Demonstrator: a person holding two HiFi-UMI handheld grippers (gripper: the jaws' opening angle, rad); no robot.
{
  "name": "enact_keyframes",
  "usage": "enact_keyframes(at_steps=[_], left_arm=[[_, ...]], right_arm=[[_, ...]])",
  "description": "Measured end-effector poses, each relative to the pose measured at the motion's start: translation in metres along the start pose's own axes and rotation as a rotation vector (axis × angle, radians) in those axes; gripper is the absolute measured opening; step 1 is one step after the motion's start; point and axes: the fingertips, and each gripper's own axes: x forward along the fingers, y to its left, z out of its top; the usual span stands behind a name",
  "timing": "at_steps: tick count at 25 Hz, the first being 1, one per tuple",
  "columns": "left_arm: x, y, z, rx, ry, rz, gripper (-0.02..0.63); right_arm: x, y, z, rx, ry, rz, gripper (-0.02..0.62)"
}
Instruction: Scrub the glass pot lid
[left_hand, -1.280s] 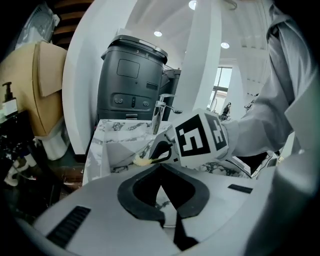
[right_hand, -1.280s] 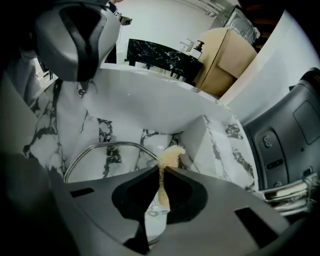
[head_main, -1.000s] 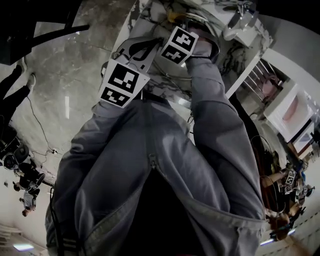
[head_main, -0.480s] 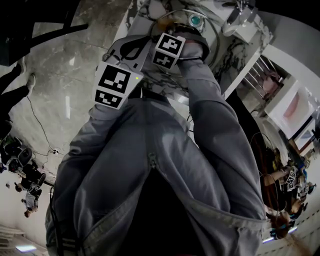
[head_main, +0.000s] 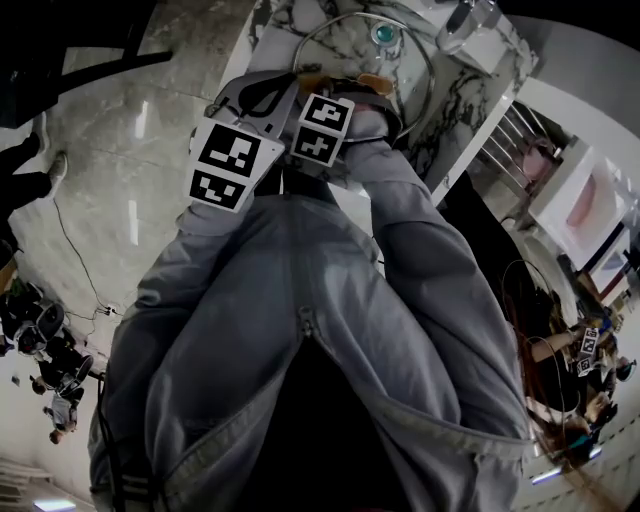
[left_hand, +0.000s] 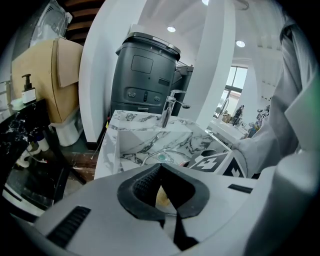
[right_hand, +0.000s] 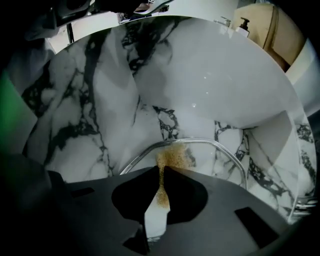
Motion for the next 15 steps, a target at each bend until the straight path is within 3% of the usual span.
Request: enact_keyframes(at_steps=[7,12,15], left_arm=[[-0.001,-0.01,0.002,0.019,0.024,-0.033,0.015],[0.01,-0.016,-0.001,0.031,0.052,-0.062,0.015],[0.02,-0.019,-0.001,0.04,0.071,-0.078,0.015]], right_arm=[[-0.004,0.038,0.003,0.073,-0.024,0.196,0.048],[-0.015,0.051,0.005,0.185,-0.147,0.343,0.048],[-0.036,0.041,0.003,0.239,-0.24,0.357,0.048]])
